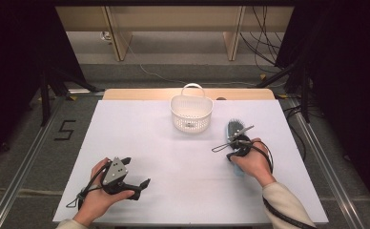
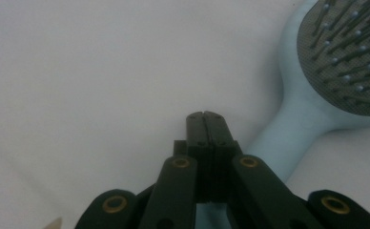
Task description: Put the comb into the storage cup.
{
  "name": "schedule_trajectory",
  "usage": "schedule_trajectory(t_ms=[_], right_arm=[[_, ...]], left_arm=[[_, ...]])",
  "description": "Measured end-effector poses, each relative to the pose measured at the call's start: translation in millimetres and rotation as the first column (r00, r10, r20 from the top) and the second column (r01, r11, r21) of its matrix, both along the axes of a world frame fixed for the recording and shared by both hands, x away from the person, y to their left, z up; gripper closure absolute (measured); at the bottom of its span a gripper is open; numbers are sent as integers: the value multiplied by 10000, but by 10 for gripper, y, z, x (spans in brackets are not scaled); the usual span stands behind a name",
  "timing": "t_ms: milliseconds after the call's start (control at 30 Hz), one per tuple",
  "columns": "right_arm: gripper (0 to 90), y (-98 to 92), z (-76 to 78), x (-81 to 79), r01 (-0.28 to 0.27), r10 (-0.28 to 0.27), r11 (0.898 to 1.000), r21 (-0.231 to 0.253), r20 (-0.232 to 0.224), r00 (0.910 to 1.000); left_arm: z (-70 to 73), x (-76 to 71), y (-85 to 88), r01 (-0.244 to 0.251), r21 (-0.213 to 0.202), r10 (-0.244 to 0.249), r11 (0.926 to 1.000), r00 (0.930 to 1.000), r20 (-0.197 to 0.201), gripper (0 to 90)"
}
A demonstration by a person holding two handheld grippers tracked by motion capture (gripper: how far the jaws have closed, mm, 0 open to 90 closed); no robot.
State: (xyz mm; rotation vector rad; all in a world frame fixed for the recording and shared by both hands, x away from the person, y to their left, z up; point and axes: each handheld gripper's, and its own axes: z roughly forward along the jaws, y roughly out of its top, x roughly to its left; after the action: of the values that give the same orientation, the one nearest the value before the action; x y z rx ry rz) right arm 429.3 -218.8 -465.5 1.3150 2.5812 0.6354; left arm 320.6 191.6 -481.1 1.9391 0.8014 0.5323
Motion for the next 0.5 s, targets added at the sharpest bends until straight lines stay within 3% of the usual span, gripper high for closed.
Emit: schedule_trajectory(t_ms=[500], right_arm=[[900, -124, 19, -11, 253, -256, 9995, -189, -191, 9995]], left_arm=[[2, -1, -2, 5, -4, -5, 10000, 10000, 11, 0]])
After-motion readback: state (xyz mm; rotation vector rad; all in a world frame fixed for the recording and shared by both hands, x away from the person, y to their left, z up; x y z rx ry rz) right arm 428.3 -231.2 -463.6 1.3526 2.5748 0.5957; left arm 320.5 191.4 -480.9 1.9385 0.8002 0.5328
